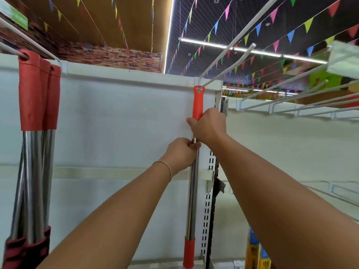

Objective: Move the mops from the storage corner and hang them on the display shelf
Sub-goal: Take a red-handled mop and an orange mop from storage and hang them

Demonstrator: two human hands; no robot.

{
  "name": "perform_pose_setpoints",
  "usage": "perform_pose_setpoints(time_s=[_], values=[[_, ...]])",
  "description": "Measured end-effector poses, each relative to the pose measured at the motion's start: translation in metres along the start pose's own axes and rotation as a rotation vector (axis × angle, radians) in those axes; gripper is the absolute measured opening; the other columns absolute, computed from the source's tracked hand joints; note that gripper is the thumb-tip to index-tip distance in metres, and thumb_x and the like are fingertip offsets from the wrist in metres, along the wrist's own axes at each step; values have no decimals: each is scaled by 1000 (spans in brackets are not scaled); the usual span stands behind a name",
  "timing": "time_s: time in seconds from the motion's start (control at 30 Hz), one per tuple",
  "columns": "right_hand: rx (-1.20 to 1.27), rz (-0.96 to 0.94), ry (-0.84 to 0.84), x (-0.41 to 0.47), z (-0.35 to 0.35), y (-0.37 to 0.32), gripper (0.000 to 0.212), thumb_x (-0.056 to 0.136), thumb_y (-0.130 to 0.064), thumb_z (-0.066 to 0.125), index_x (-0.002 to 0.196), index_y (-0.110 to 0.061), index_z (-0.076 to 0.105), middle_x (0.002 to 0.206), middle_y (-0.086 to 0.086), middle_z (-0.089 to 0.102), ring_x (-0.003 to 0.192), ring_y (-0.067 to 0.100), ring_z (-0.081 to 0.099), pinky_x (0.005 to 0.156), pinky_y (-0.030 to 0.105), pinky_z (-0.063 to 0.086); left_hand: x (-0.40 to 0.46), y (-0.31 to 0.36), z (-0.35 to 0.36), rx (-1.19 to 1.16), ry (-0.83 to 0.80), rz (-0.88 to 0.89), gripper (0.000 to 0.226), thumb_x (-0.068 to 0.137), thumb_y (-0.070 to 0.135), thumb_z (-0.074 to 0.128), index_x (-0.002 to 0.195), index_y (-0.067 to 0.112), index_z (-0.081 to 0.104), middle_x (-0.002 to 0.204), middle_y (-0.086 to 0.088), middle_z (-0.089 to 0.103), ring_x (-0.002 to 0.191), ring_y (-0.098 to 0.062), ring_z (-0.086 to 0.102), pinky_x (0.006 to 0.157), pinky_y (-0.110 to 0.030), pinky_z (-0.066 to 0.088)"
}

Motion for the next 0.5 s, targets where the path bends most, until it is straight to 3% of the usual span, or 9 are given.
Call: perform_pose_setpoints(time_s=[0.07, 0.13, 0.2, 0.27, 0.4, 0.5], values=[[9, 13, -19, -3, -3, -2, 39, 91, -41, 68, 102, -4, 64, 86, 7, 63, 65, 18, 57, 45, 21, 31, -5, 1, 0, 34, 8, 17, 32, 102, 35, 47, 85, 12, 60, 77, -9, 60, 70, -24, 58, 81, -40, 58], [22, 27, -47, -6, -5, -3, 42, 91, -42, 67, 105, -2, 64, 88, 8, 64, 63, 16, 56, 45, 21, 32, -13, 0, 1, 106, -9, 40, 21, 102, 26, 46, 102, 10, 60, 92, -10, 65, 79, -23, 61, 79, -35, 55], [48, 44, -74, -9, -8, -2, 44, 91, -43, 68, 107, -2, 64, 90, 9, 64, 60, 13, 55, 46, 22, 33, -25, -6, 0, 123, -67, 8, 27, 100, 16, 48, 125, 7, 57, 107, -11, 67, 92, -24, 65, 85, -37, 57], [70, 55, -86, -10, -9, -1, 44, 91, -43, 67, 108, -2, 64, 90, 8, 63, 59, 11, 52, 46, 22, 34, -40, -16, -6, 58, -163, -64, 32, 97, 10, 52, 129, 7, 57, 107, -10, 69, 91, -22, 67, 87, -38, 59], [48, 61, -79, -20, -11, -2, 40, 96, -38, 63, 113, -2, 61, 96, 10, 61, 66, 17, 51, 48, 23, 32, -74, -26, -31, 251, -151, -63, 35, 97, 21, 56, 131, 13, 58, 120, -6, 66, 107, -20, 64, 96, -36, 54], [82, 80, -54, -35, -8, -1, 31, 96, -22, 63, 119, -2, 60, 108, 13, 65, 79, 23, 56, 65, 28, 42, -100, -29, -49, 432, -125, -44, 38, 99, 32, 51, 134, 18, 55, 130, -3, 59, 113, -18, 57, 93, -25, 45]])
Point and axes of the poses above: each hand's wrist, its own x-axis towards the middle knuckle, its own z-axis out of the palm, y = z × x, the point moved 1 cm from there along x, towards the middle knuckle
